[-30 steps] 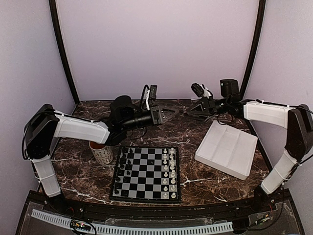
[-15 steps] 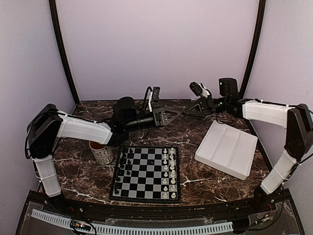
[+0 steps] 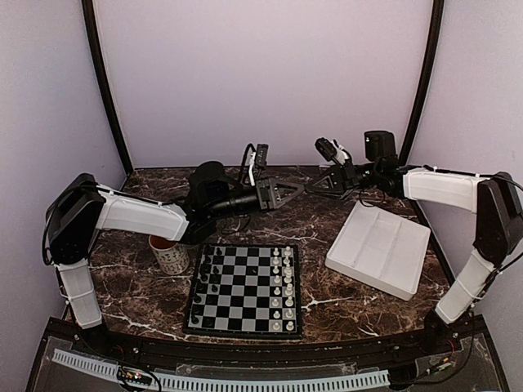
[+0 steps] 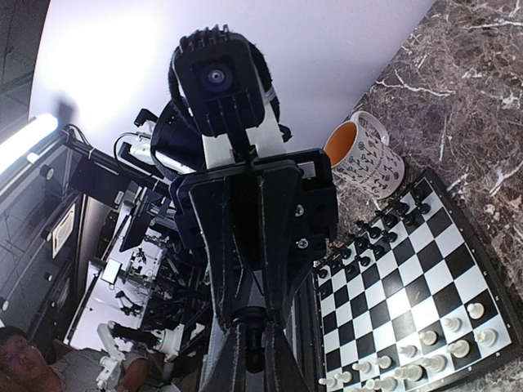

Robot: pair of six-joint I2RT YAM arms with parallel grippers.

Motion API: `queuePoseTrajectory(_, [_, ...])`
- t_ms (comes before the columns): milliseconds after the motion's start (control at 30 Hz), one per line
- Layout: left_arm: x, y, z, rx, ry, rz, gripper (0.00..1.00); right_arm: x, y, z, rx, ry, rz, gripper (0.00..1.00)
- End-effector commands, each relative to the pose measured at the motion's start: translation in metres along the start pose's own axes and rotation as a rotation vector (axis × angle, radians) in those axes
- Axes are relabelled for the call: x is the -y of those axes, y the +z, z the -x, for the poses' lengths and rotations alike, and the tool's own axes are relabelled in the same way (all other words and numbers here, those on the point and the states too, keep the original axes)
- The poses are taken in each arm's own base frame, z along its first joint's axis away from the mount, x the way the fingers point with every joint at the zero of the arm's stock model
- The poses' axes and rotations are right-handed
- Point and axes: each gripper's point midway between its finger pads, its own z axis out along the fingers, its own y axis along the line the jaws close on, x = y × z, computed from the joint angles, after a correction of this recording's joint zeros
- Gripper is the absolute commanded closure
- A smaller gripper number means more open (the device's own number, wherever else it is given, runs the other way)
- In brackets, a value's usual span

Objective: Set up the chess pieces on the board
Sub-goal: Pass from the left arm to the right, then place the pawn at b7.

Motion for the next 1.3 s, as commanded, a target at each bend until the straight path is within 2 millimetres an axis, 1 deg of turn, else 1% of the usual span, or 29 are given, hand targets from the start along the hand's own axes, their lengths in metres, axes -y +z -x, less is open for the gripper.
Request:
queuePoseTrajectory(0, [0.012, 0.003, 0.010, 0.021, 0.023, -0.033, 0.90, -0.010, 0.002, 0.008, -0.001, -0.067, 0.017, 1.00])
queuePoseTrajectory(67, [0.010, 0.003, 0.009, 0.018, 0.027, -0.017, 0.84, -0.010, 0.001, 0.009, 0.005, -0.077, 0.009, 1.00])
queuePoseTrajectory(100, [0.009, 0.002, 0.010, 0.017, 0.031, 0.003, 0.78, -0.010, 0.001, 0.010, 0.007, -0.086, 0.004, 1.00])
queuePoseTrajectory(133, [0.013, 0.000, 0.013, 0.021, 0.049, 0.007, 0.75, -0.008, 0.000, 0.010, 0.006, -0.087, -0.007, 1.00])
queuePoseTrajectory(167, [0.007, -0.002, 0.011, 0.015, 0.048, 0.038, 0.69, -0.007, 0.000, 0.012, 0.008, -0.108, -0.028, 1.00])
queuePoseTrajectory(200, [0.009, -0.005, 0.013, 0.007, 0.071, 0.061, 0.65, -0.007, -0.001, 0.015, 0.008, -0.123, -0.065, 1.00])
queuePoseTrajectory(233, [0.008, -0.008, 0.016, 0.013, 0.083, 0.087, 0.53, -0.001, -0.002, 0.016, 0.005, -0.149, -0.117, 1.00])
queuePoseTrajectory(267, [0.009, -0.014, 0.019, 0.003, 0.114, 0.118, 0.48, 0.001, -0.002, 0.017, -0.003, -0.184, -0.166, 1.00])
queuePoseTrajectory(300, [0.009, -0.018, 0.024, 0.011, 0.131, 0.141, 0.41, 0.005, -0.002, 0.018, -0.015, -0.212, -0.220, 1.00])
queuePoseTrajectory(333, [0.012, -0.027, 0.029, 0.008, 0.164, 0.171, 0.37, 0.008, -0.003, 0.018, -0.030, -0.251, -0.275, 1.00])
queuePoseTrajectory(367, [0.012, -0.033, 0.034, 0.016, 0.181, 0.199, 0.20, 0.010, -0.002, 0.018, -0.050, -0.282, -0.328, 1.00])
queuePoseTrajectory(400, [0.015, -0.045, 0.040, 0.014, 0.219, 0.231, 0.11, 0.012, 0.000, 0.017, -0.077, -0.326, -0.373, 1.00])
queuePoseTrajectory(433, [0.013, -0.052, 0.047, 0.028, 0.240, 0.270, 0.04, 0.012, 0.002, 0.016, -0.104, -0.365, -0.410, 1.00])
queuePoseTrajectory(467, [0.015, -0.067, 0.056, 0.040, 0.280, 0.327, 0.02, 0.013, 0.006, 0.013, -0.134, -0.400, -0.446, 1.00])
queuePoseTrajectory(500, [0.014, -0.075, 0.060, 0.042, 0.302, 0.362, 0.01, 0.013, 0.011, 0.011, -0.165, -0.442, -0.476, 1.00])
queuePoseTrajectory(533, [0.013, -0.091, 0.068, 0.050, 0.345, 0.430, 0.01, 0.015, 0.013, 0.007, -0.207, -0.483, -0.522, 1.00])
queuePoseTrajectory(567, [0.013, -0.100, 0.073, 0.053, 0.366, 0.464, 0.01, 0.016, 0.019, 0.006, -0.240, -0.526, -0.550, 1.00])
queuePoseTrajectory(600, [0.010, -0.116, 0.080, 0.057, 0.404, 0.538, 0.01, 0.017, 0.024, 0.001, -0.283, -0.556, -0.576, 1.00])
queuePoseTrajectory(633, [0.009, -0.125, 0.084, 0.060, 0.423, 0.572, 0.01, 0.017, 0.030, -0.003, -0.324, -0.587, -0.595, 1.00])
queuePoseTrajectory(700, [0.004, -0.156, 0.096, 0.059, 0.481, 0.707, 0.01, 0.017, 0.044, -0.012, -0.409, -0.647, -0.619, 1.00])
queuePoseTrajectory(767, [0.000, -0.182, 0.109, 0.088, 0.524, 0.823, 0.01, 0.018, 0.056, -0.019, -0.480, -0.705, -0.645, 1.00])
queuePoseTrajectory(900, [-0.012, -0.229, 0.126, 0.103, 0.604, 1.009, 0.01, 0.024, 0.083, -0.043, -0.608, -0.821, -0.666, 1.00])
queuePoseTrajectory(933, [-0.015, -0.236, 0.128, 0.103, 0.612, 1.033, 0.01, 0.024, 0.092, -0.051, -0.644, -0.846, -0.655, 1.00])
queuePoseTrajectory(967, [-0.020, -0.248, 0.131, 0.106, 0.617, 1.064, 0.01, 0.025, 0.099, -0.057, -0.678, -0.868, -0.648, 1.00])
queuePoseTrajectory(1000, [-0.023, -0.253, 0.131, 0.105, 0.616, 1.071, 0.01, 0.027, 0.107, -0.066, -0.722, -0.893, -0.636, 1.00])
queuePoseTrajectory(1033, [-0.029, -0.263, 0.134, 0.112, 0.613, 1.095, 0.01, 0.028, 0.115, -0.075, -0.762, -0.917, -0.623, 1.00])
queuePoseTrajectory(1100, [-0.037, -0.272, 0.134, 0.109, 0.609, 1.105, 0.01, 0.033, 0.129, -0.093, -0.850, -0.969, -0.608, 1.00])
queuePoseTrajectory(1167, [-0.045, -0.278, 0.134, 0.104, 0.589, 1.110, 0.01, 0.038, 0.143, -0.115, -0.943, -1.003, -0.582, 1.00])
queuePoseTrajectory(1267, [-0.052, -0.285, 0.133, 0.101, 0.560, 1.112, 0.02, 0.042, 0.163, -0.140, -1.032, -1.036, -0.560, 1.00])
